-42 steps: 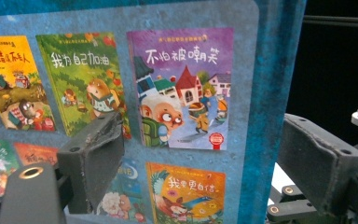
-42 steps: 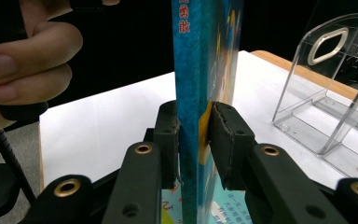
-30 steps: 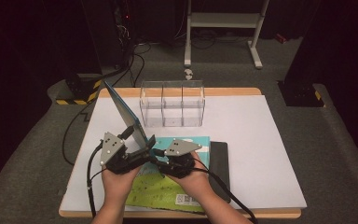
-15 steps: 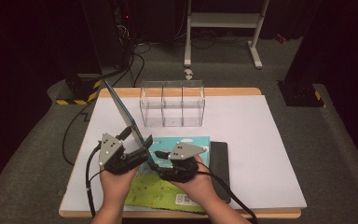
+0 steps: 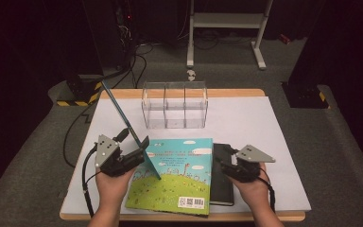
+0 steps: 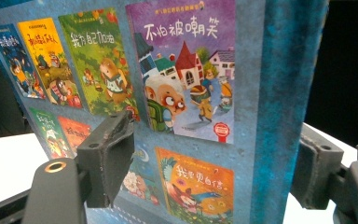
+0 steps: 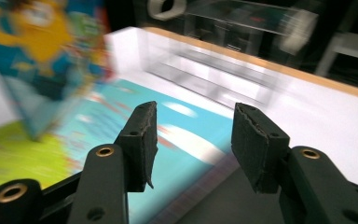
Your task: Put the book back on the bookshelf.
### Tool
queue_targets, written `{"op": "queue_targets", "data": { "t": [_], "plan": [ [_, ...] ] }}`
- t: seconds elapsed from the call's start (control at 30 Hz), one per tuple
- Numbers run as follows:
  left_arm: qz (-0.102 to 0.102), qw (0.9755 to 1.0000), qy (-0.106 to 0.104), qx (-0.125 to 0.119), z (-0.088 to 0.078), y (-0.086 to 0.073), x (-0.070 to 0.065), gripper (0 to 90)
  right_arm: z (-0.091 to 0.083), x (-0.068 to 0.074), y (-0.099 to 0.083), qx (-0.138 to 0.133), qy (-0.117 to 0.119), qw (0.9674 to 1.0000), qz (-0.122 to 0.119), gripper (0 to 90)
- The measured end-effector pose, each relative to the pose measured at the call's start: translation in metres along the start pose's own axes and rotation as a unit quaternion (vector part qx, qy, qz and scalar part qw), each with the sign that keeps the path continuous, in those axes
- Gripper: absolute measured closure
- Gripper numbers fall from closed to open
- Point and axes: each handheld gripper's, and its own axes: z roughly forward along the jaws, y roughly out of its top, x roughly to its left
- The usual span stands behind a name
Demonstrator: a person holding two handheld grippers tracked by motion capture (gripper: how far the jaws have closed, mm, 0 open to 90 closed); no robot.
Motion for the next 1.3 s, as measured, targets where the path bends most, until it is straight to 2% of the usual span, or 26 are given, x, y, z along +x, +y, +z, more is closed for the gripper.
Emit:
{"op": "queue_targets", "data": {
  "t": [0.1, 0.13, 0.27, 0.4, 0.93, 1.1, 1.3],
  "plan": [
    [0.003, 1.0000, 0.001, 0.003, 0.000, 0.001, 0.001, 26.0, -0.011, -0.018, -0.021, -0.024, -0.020, 0.9990, 0.032, 51.9],
    [0.002, 1.0000, 0.002, 0.003, 0.000, 0.001, 0.001, 26.1, -0.014, -0.026, -0.026, -0.008, -0.025, 0.9992, 0.031, 51.3],
    [-0.001, 1.0000, 0.001, 0.007, 0.001, 0.004, 0.003, 26.4, -0.017, -0.032, -0.029, -0.014, -0.026, 0.9985, 0.045, 51.4],
    [0.004, 0.9999, 0.001, 0.009, 0.001, 0.006, 0.004, 27.6, -0.015, -0.030, -0.029, -0.012, -0.023, 0.9990, 0.036, 51.4],
    [0.016, 0.9998, -0.003, 0.011, -0.008, 0.013, 0.019, 34.2, -0.016, -0.029, -0.028, -0.015, -0.024, 0.9988, 0.041, 51.5],
    [0.025, 0.9996, -0.004, 0.013, -0.012, 0.015, 0.024, 38.3, -0.016, -0.028, -0.028, -0.014, -0.021, 0.9989, 0.041, 51.5],
    [0.029, 0.9995, 0.002, 0.014, -0.019, 0.015, 0.029, 41.6, -0.014, -0.026, -0.029, -0.011, -0.020, 0.9989, 0.041, 51.4]
  ]
}}
